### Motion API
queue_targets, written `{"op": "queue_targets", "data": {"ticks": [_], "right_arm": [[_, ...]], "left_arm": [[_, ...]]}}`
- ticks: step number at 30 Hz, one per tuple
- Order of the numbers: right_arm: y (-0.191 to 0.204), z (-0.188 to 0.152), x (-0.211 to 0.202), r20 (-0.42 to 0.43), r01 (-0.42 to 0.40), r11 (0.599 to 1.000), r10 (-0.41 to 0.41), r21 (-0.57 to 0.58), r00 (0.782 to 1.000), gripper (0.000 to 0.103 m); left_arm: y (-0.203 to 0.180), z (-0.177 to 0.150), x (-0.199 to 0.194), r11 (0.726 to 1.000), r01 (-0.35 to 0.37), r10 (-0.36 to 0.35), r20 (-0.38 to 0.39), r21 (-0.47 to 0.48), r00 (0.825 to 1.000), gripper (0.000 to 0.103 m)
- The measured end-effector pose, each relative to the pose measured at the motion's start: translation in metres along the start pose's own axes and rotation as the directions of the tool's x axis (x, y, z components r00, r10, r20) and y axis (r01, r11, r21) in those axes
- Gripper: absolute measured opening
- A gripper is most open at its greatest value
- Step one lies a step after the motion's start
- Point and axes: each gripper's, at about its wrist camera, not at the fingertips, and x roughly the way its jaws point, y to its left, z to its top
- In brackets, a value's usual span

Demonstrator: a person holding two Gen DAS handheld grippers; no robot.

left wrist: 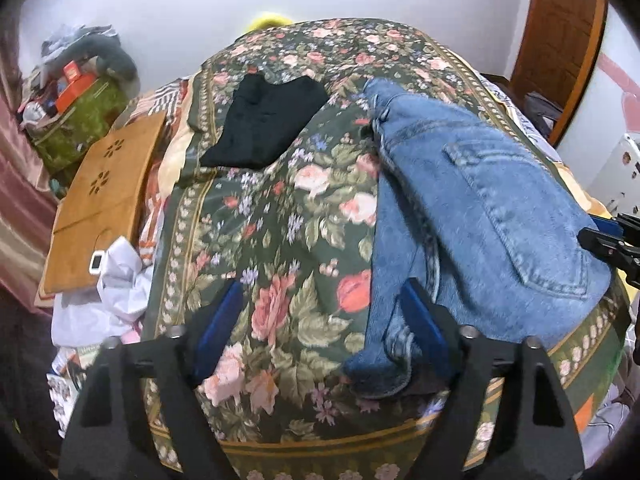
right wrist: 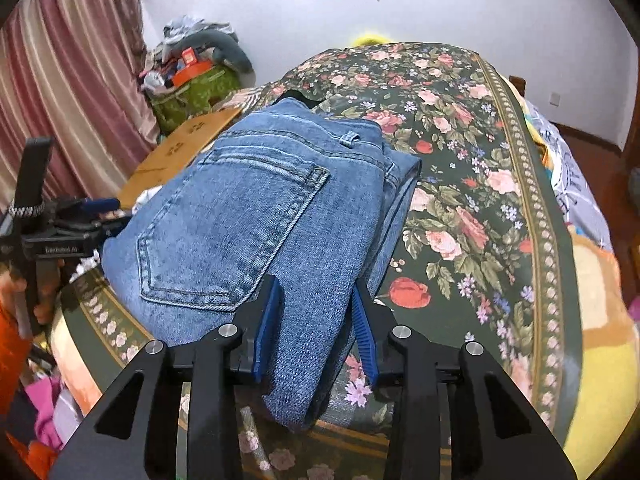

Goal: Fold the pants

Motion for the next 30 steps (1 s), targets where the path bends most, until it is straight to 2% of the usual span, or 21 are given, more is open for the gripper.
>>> {"op": "queue_targets", "data": {"ticks": [2,5,6,8,9,12,16,18,21,23,25,26,28,29,30], "right_arm": [[-0.005,0.007,-0.005,-0.015,-0.006,1.000,0.007,0.021,1.000,0.032],[-0.012,0.021,-0.015,0.031,0.001,0.999,-0.002,0.039,1.000,0.033],[-0.016,0.028,-0.018,0.048,-0.001,0.999,-0.001,0.047,0.999,0.034],[-0.022,0.042,-0.018,0.074,0.000,0.998,-0.004,0.056,0.997,0.044],[-0.025,0.050,-0.016,0.083,0.009,0.998,-0.014,0.054,0.996,0.045],[-0.032,0.070,-0.002,0.086,0.018,0.999,-0.022,0.041,0.996,0.045],[-0.048,0.098,0.031,0.062,0.012,0.999,-0.015,0.053,0.998,0.045],[-0.058,0.107,0.045,0.042,-0.009,0.997,0.006,0.073,0.999,0.045],[-0.074,0.120,0.079,-0.023,-0.029,0.992,0.032,0.119,0.999,0.045],[-0.083,0.127,0.105,-0.087,-0.039,0.988,0.053,0.148,0.995,0.045],[-0.085,0.128,0.120,-0.125,-0.050,0.987,0.069,0.150,0.990,0.045],[-0.084,0.127,0.128,-0.143,-0.062,0.988,0.082,0.139,0.986,0.045],[-0.079,0.123,0.137,-0.144,-0.090,0.991,0.104,0.104,0.984,0.045],[-0.077,0.121,0.139,-0.138,-0.097,0.991,0.109,0.092,0.984,0.043],[-0.075,0.118,0.140,-0.140,-0.103,0.992,0.113,0.077,0.984,0.040]], "left_arm": [[0.004,0.019,-0.006,0.999,-0.051,0.050,0.018,0.013,0.999,0.063],[0.014,0.048,-0.013,1.000,0.009,-0.009,0.068,-0.012,0.998,0.063],[0.015,0.060,-0.014,1.000,0.026,-0.025,0.084,-0.015,0.996,0.065],[0.013,0.082,-0.013,0.999,0.045,-0.045,0.116,-0.001,0.992,0.073],[0.010,0.095,-0.010,0.999,0.047,-0.048,0.136,0.011,0.990,0.077],[0.001,0.120,0.004,0.996,0.075,-0.080,0.147,0.038,0.986,0.079],[-0.012,0.149,0.043,0.990,0.138,-0.141,0.083,0.041,0.986,0.079],[-0.018,0.159,0.069,0.985,0.168,-0.169,0.021,0.045,0.985,0.079],[-0.025,0.162,0.101,0.964,0.260,-0.257,-0.057,0.049,0.965,0.079],[-0.030,0.159,0.119,0.954,0.297,-0.291,-0.105,0.051,0.951,0.077],[-0.035,0.155,0.131,0.948,0.312,-0.303,-0.127,0.059,0.945,0.077],[-0.037,0.154,0.134,0.945,0.319,-0.309,-0.130,0.064,0.942,0.074],[-0.042,0.154,0.135,0.944,0.322,-0.313,-0.110,0.078,0.943,0.061],[-0.045,0.154,0.135,0.950,0.299,-0.291,-0.094,0.090,0.952,0.055],[-0.049,0.153,0.135,0.955,0.277,-0.269,-0.084,0.104,0.960,0.054]]}}
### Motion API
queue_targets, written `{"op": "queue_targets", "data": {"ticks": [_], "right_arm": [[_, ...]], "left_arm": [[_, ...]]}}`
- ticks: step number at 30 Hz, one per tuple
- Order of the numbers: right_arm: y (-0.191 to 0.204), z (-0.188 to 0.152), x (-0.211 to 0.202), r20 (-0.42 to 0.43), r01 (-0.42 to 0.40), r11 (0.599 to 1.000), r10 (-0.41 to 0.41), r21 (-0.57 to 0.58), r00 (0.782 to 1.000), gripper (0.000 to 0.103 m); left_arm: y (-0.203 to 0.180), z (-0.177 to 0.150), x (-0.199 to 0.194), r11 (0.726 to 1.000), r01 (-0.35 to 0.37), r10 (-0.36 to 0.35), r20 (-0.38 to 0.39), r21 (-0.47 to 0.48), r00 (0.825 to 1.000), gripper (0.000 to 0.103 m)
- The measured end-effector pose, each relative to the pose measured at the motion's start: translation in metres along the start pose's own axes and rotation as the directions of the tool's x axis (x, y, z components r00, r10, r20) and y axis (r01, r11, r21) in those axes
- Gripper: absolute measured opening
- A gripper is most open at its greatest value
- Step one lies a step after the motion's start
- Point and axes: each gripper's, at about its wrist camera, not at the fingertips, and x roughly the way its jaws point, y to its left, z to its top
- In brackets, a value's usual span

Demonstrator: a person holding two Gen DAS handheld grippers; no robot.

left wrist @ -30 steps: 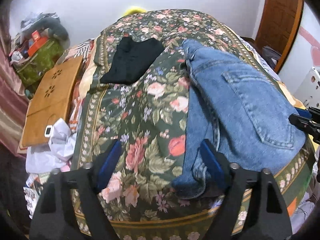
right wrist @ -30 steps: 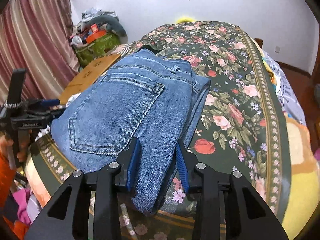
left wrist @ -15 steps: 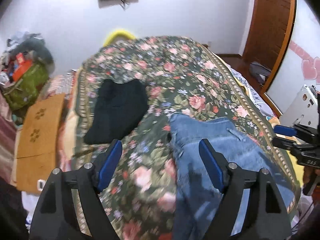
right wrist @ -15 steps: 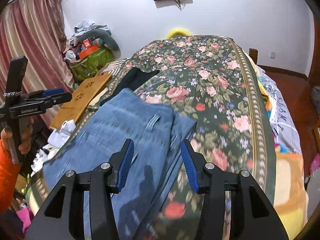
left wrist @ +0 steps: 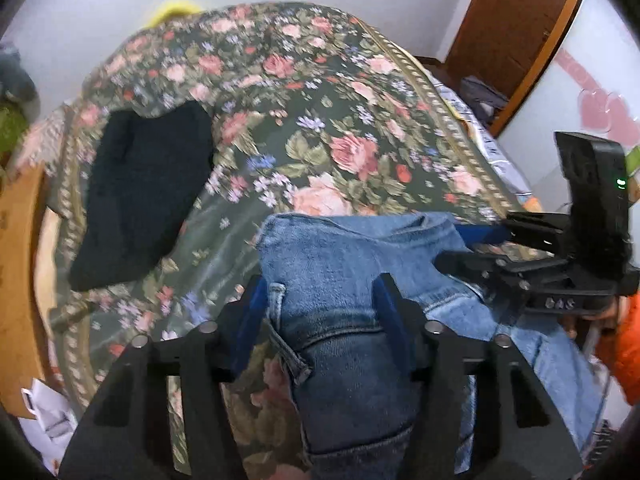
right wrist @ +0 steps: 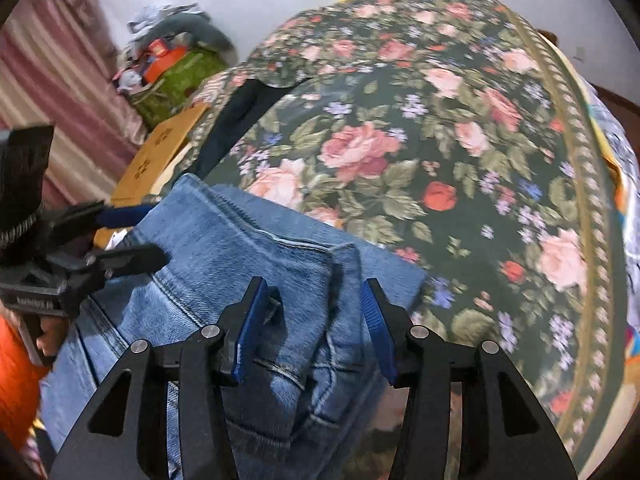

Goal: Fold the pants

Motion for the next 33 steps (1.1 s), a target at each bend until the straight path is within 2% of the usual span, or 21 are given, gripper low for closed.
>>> {"op": "queue_targets", "data": {"ticks": [3,4,7,9,14,18,21,24,25,26,27,29,32,33], "right_arm": [[0.004,-0.003,-0.003,0.025,0.032,0.999,-0.032,-0.038,0.999,0.026],[0.006,-0.004,-0.004,0.036,0.077,0.996,-0.075,-0.053,0.997,0.012],[0.006,-0.010,-0.003,0.047,0.104,0.992,-0.101,-0.069,0.994,0.010],[0.008,-0.012,-0.001,0.041,0.135,0.988,-0.132,-0.078,0.990,0.010],[0.013,-0.008,0.000,0.040,0.209,0.972,-0.206,-0.104,0.978,0.010],[0.023,-0.006,-0.011,0.066,0.268,0.953,-0.261,-0.141,0.963,0.010],[0.028,-0.008,-0.027,0.094,0.281,0.949,-0.269,-0.143,0.958,0.013],[0.033,-0.009,-0.054,0.140,0.274,0.956,-0.259,-0.106,0.956,0.032],[0.037,-0.010,-0.063,0.163,0.277,0.955,-0.259,-0.103,0.952,0.043],[0.041,-0.010,-0.069,0.182,0.284,0.953,-0.262,-0.103,0.948,0.053],[0.046,-0.010,-0.077,0.201,0.291,0.951,-0.265,-0.107,0.943,0.057],[0.055,-0.014,-0.091,0.236,0.303,0.946,-0.270,-0.114,0.933,0.072],[0.065,-0.022,-0.107,0.263,0.295,0.947,-0.256,-0.123,0.930,0.086],[0.067,-0.026,-0.109,0.265,0.289,0.949,-0.248,-0.126,0.932,0.087]], "left_arm": [[-0.009,-0.005,0.007,0.995,-0.082,0.081,0.022,0.050,0.996,0.054],[-0.009,-0.008,0.010,0.995,-0.091,0.090,0.023,0.050,0.996,0.054],[-0.003,-0.008,0.014,0.994,-0.104,0.103,0.027,0.018,0.994,0.054],[0.002,-0.008,0.020,0.990,-0.144,0.144,0.018,0.003,0.989,0.054],[0.003,-0.006,0.017,0.990,-0.140,0.140,0.026,0.013,0.990,0.057],[0.001,-0.003,-0.006,0.990,-0.140,0.140,0.045,-0.002,0.989,0.056],[0.001,-0.001,-0.038,0.987,-0.163,0.163,0.117,-0.010,0.980,0.057],[0.002,-0.001,-0.068,0.988,-0.151,0.153,0.164,-0.026,0.975,0.059],[0.003,-0.002,-0.075,0.989,-0.146,0.149,0.174,-0.032,0.973,0.061],[0.004,-0.003,-0.082,0.989,-0.141,0.146,0.186,-0.039,0.972,0.065],[0.005,-0.005,-0.090,0.990,-0.135,0.142,0.198,-0.047,0.970,0.072],[0.005,-0.009,-0.100,0.990,-0.124,0.134,0.211,-0.060,0.968,0.081],[0.006,-0.017,-0.105,0.991,-0.111,0.124,0.196,-0.078,0.973,0.096],[0.006,-0.020,-0.104,0.992,-0.102,0.115,0.178,-0.080,0.977,0.098]]}}
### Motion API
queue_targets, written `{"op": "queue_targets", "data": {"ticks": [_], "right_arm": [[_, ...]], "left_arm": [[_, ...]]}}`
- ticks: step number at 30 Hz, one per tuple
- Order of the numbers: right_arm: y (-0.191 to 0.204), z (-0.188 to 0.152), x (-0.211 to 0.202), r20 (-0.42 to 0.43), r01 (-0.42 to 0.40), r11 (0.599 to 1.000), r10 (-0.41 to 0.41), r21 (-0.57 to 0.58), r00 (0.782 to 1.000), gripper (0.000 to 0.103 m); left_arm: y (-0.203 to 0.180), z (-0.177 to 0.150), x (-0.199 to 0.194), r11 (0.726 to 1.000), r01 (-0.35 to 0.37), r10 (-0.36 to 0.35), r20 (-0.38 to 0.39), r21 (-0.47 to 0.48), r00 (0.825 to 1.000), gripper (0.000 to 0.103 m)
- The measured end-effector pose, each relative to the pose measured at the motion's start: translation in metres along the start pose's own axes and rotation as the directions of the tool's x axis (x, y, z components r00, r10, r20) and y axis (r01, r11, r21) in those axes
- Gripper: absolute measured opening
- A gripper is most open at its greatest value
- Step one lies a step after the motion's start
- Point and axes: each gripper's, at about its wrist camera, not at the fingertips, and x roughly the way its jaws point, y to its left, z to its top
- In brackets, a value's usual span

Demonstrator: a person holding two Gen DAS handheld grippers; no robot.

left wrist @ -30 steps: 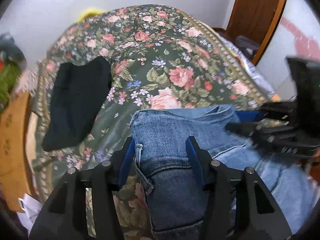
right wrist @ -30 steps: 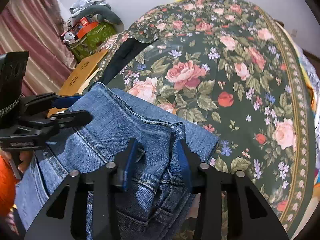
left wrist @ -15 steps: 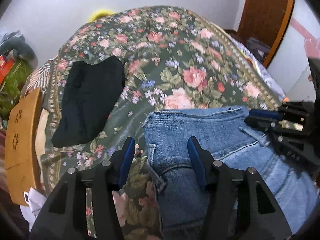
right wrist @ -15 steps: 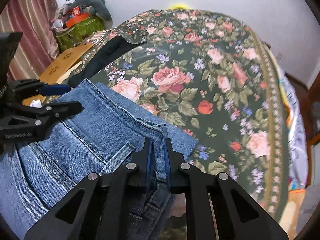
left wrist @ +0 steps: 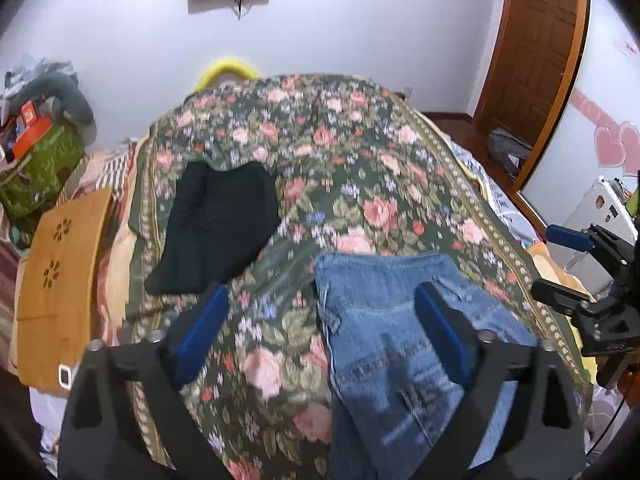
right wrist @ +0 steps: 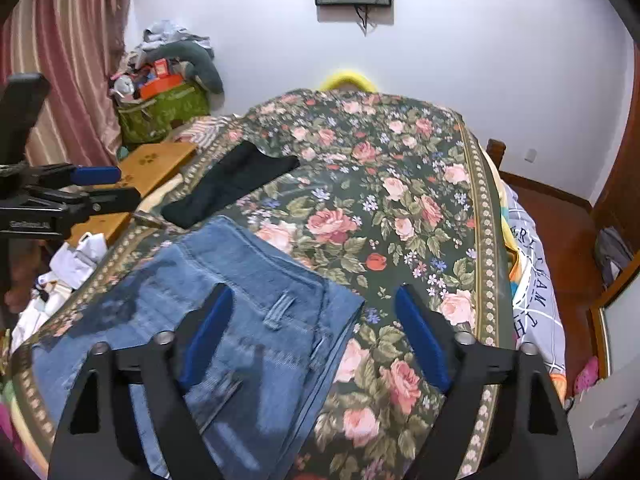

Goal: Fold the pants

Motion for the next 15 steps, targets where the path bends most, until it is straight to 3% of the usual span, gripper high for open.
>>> {"op": "queue_targets", "data": {"ticks": [3,7,9,11,15], "right_arm": [[0.002,-0.010,-0.002,-0.026,-0.041,0.999,0.041,0.019,0.999,0.090],[-0.001,-0.030,0.015,-0.118,-0.111,0.990,0.121,0.086,0.986,0.092],[-0.005,-0.042,0.028,-0.181,-0.111,0.987,0.131,0.116,0.975,0.092],[-0.009,-0.053,0.042,-0.228,-0.139,0.976,0.175,0.167,0.958,0.092],[-0.022,-0.060,0.065,-0.273,-0.250,0.923,0.331,0.293,0.903,0.092]], "left_arm": [[-0.003,-0.010,0.015,0.999,0.034,-0.034,-0.109,-0.002,0.994,0.101],[-0.008,-0.030,0.050,0.998,0.067,-0.065,-0.273,-0.003,0.960,0.101],[-0.009,-0.036,0.062,0.997,0.078,-0.079,-0.301,-0.015,0.950,0.101],[-0.007,-0.038,0.069,0.994,0.101,-0.110,-0.319,-0.047,0.941,0.103],[-0.013,-0.034,0.085,0.988,0.155,-0.149,-0.368,-0.014,0.918,0.103]]}}
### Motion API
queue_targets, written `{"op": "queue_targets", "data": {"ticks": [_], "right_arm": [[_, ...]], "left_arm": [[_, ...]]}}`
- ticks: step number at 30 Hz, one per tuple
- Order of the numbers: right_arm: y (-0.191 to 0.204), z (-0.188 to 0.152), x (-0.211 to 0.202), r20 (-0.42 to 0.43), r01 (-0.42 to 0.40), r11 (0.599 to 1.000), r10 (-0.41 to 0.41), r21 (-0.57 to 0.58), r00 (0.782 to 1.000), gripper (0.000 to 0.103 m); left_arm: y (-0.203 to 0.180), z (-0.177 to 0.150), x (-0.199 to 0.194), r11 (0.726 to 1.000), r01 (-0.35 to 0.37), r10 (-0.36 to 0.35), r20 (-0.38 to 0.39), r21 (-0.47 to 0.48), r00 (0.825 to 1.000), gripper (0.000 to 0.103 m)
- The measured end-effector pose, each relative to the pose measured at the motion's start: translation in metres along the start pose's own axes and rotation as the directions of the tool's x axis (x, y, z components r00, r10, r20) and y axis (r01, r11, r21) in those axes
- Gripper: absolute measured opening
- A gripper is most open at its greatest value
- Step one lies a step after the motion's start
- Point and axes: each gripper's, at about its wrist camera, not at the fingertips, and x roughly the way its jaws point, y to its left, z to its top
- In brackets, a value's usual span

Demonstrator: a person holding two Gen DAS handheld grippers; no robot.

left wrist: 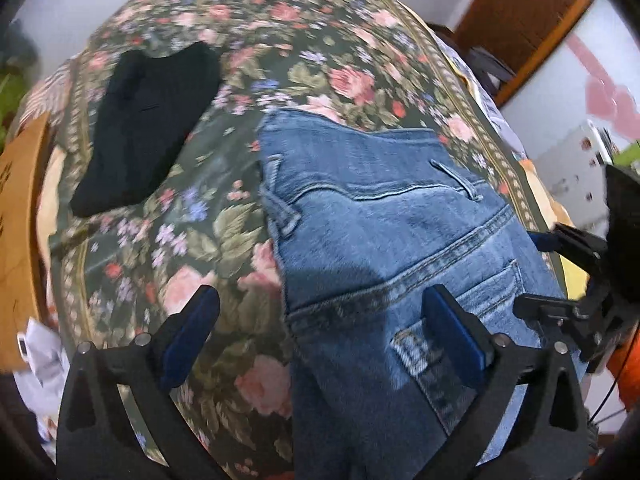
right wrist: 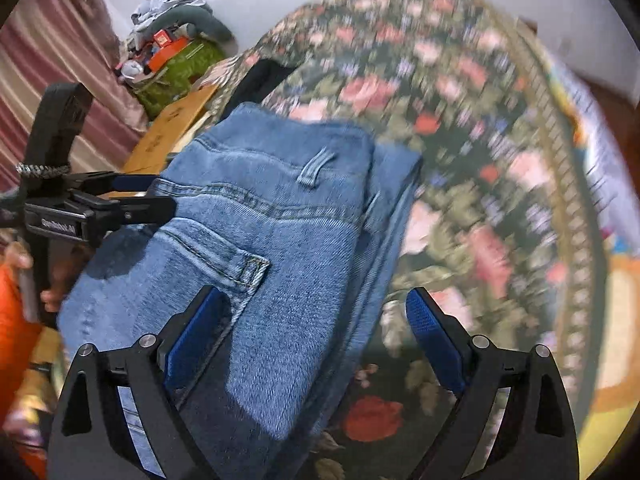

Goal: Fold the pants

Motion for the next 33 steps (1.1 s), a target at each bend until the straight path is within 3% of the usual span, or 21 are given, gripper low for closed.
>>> {"op": "queue_targets", "data": {"ticks": [4,7,9,10,13,18,20,24,29,33], "right_arm": [[-0.011,0.009,0.014,-0.013,-0.058,0.998,0.059,0.026,0.998,0.094],[-0.011,0.014,0.017,-0.009,-0.070,0.997,0.070,0.026,0.998,0.083],[-0.013,0.014,0.016,-0.002,-0.077,0.996,0.077,0.039,0.997,0.077],[-0.015,0.015,0.015,0.005,-0.077,0.996,0.077,0.049,0.997,0.067],[-0.022,0.019,0.014,0.005,-0.086,0.993,0.086,0.076,0.996,0.055],[-0.007,0.022,0.002,0.020,-0.030,1.000,0.030,0.002,0.999,0.037],[-0.002,0.027,-0.003,0.042,0.007,1.000,-0.006,-0.026,0.999,0.022],[0.003,0.035,-0.009,0.067,0.006,0.999,-0.003,-0.045,0.998,0.020],[0.028,0.051,-0.022,0.127,0.020,0.993,-0.005,-0.116,0.992,0.019],[0.054,0.075,-0.033,0.201,0.035,0.981,0.005,-0.193,0.980,0.019]], "left_arm": [[0.004,0.011,0.018,0.994,0.103,-0.106,-0.066,-0.041,0.992,0.103],[0.005,0.016,0.024,0.987,0.150,-0.154,-0.073,-0.063,0.985,0.099],[0.002,0.017,0.023,0.980,0.183,-0.188,-0.069,-0.073,0.980,0.078],[-0.002,0.017,0.021,0.976,0.202,-0.207,-0.069,-0.079,0.976,0.074],[-0.007,0.017,0.017,0.979,0.188,-0.193,-0.059,-0.080,0.979,0.068],[-0.014,0.014,0.003,0.989,0.142,-0.142,-0.006,-0.049,0.990,0.054],[-0.017,0.014,-0.006,0.992,0.122,-0.121,0.017,-0.042,0.992,0.048],[-0.013,0.014,-0.033,0.990,0.139,-0.136,0.078,-0.030,0.988,0.037],[-0.009,0.014,-0.063,0.996,0.090,-0.089,0.158,0.000,0.983,0.035],[0.007,0.018,-0.098,0.999,0.053,-0.049,0.262,-0.010,0.964,0.035]]}}
